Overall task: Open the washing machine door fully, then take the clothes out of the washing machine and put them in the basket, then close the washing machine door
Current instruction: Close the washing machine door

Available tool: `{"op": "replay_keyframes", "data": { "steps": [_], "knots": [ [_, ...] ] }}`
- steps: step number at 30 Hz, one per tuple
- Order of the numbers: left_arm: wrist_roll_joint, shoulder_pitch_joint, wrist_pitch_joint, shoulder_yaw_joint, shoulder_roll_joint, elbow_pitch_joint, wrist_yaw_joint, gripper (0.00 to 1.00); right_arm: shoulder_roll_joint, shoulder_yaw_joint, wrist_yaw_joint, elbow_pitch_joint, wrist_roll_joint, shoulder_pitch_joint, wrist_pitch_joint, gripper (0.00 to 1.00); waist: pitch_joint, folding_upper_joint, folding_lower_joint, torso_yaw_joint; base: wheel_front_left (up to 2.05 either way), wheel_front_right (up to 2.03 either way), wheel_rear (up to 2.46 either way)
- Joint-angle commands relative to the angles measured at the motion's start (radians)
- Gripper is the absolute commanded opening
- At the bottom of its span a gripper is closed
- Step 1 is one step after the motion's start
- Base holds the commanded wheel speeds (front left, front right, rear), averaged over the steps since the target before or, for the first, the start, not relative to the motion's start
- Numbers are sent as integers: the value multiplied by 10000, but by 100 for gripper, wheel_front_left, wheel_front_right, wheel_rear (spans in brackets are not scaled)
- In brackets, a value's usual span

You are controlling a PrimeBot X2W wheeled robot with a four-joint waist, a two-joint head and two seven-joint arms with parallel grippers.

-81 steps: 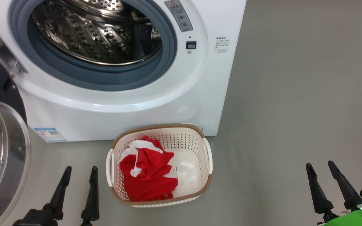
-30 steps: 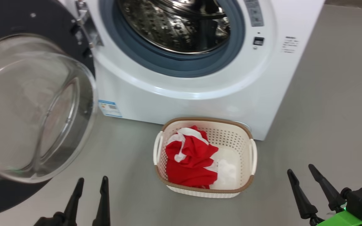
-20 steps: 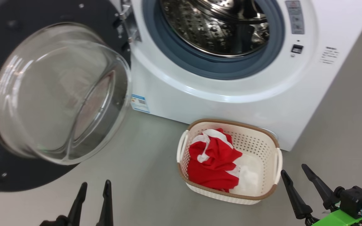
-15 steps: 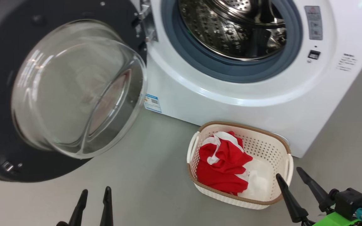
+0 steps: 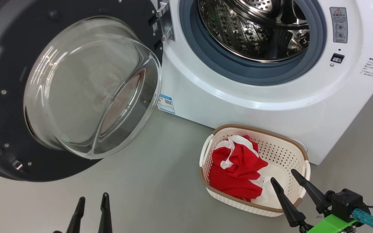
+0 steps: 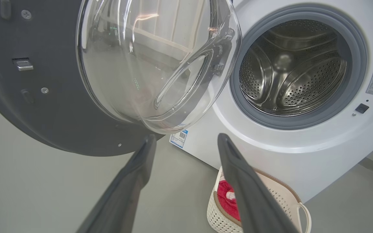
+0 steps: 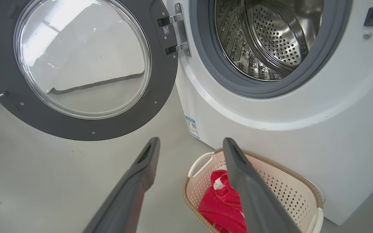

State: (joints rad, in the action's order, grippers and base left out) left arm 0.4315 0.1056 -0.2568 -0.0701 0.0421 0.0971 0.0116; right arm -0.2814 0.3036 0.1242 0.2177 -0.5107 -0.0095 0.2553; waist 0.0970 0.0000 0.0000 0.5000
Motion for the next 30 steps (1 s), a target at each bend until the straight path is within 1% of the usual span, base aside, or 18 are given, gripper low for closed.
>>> {"op": "replay_keyframes", "data": {
  "steps": [1, 3, 4, 6, 7, 10, 14, 19, 22, 24, 27, 30],
  "knots": [
    [27, -106, -49, 331, 81, -296, 84, 100, -170, 171, 65, -193, -158, -405, 65, 100, 5, 0, 0, -4, 0, 0, 0],
    [125, -156, -49, 341, 81, -320, 50, 100, -160, 136, 65, -193, -161, -372, 65, 100, 1, 0, 0, -12, 0, 0, 0],
    [204, -191, -49, 369, 81, -347, 20, 89, -148, 102, 65, -192, -162, -346, 65, 100, -2, 0, 0, -16, 0, 0, 0],
    [370, -280, -49, 492, 81, -447, -58, 4, -113, 28, 65, -204, -155, -280, 65, 100, -5, 0, 0, -23, 0, 0, 0],
    [370, -344, -49, 578, 81, -527, -124, 0, -90, -12, 65, -212, -149, -240, 65, 100, -6, 0, 0, -27, 0, 0, 0],
    [389, -517, -49, 845, 81, -749, -252, 0, -34, -96, 65, -227, -135, -170, 65, 100, -4, 0, 0, -31, 0, 0, 0],
    [218, -1017, -49, 1718, 81, -1483, -478, 0, 91, -257, 65, -266, -94, -36, 65, 100, 10, 0, 0, -29, 0, 0, 0],
    [-319, -1966, -49, 3323, 81, -2477, -947, 0, 191, -388, 65, -309, -41, -14, 65, 100, 174, 0, 0, -72, 0, 0, 0],
    [-426, -2770, -49, 4371, 109, -2708, -1232, 0, 198, -429, 65, -328, -10, -87, 65, 100, 299, 0, 0, -99, 0, 0, 0],
    [-230, -3367, -49, 4982, 308, -2610, -1342, 0, 210, -434, 65, -326, 0, -130, 65, 100, 357, 0, 0, -123, 0, 0, 0],
    [555, -4358, -49, 5820, 868, -2025, -1407, 0, 251, -462, 65, -333, 6, -170, 65, 100, 427, 0, 0, -163, 0, 0, 0],
    [1391, -5147, -49, 6100, 1806, -1199, -1417, 0, 279, -497, 65, -341, 14, -179, 65, 100, 477, 0, 0, -200, 0, 0, 0]
  ]
}}
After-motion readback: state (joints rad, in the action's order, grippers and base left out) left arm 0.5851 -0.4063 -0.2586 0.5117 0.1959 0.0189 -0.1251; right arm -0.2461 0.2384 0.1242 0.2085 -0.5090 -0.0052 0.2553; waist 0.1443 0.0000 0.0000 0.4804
